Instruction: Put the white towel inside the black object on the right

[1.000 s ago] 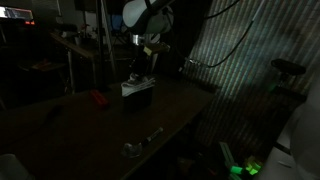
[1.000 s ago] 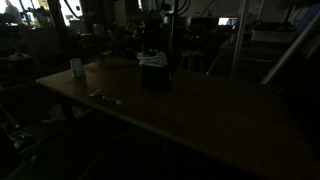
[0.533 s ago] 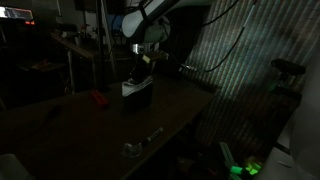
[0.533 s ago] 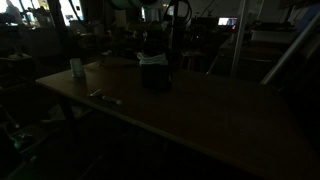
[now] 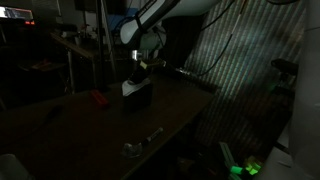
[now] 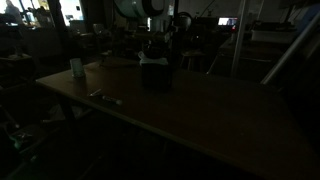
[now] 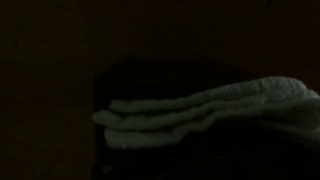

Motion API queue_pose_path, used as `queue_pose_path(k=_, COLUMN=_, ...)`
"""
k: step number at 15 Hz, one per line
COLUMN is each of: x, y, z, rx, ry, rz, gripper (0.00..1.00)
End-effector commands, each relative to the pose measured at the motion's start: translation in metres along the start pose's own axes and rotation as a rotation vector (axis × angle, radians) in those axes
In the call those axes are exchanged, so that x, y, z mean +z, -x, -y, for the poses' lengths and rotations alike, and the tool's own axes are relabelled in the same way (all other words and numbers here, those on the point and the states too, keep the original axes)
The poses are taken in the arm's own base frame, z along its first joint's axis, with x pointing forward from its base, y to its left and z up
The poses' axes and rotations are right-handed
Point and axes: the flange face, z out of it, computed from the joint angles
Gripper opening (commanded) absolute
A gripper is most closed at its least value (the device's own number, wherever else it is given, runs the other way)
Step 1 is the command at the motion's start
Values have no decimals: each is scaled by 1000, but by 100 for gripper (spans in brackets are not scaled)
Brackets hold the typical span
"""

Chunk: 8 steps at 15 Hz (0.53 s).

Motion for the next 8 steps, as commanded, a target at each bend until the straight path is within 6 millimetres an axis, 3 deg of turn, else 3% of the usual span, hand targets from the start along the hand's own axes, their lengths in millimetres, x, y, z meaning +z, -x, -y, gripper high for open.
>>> queue_pose_path(k=1, x=10, y=-13, z=-5, rx=-4, ry=-46, rz=4, gripper=0)
queue_pose_path(k=5, x=18, y=-15, z=-8, rx=1, ry=-67, rz=14, gripper=0)
queue_pose_path(k=8, x=7, y=-12, z=-10, rx=-3, ry=-53, rz=4, gripper=0)
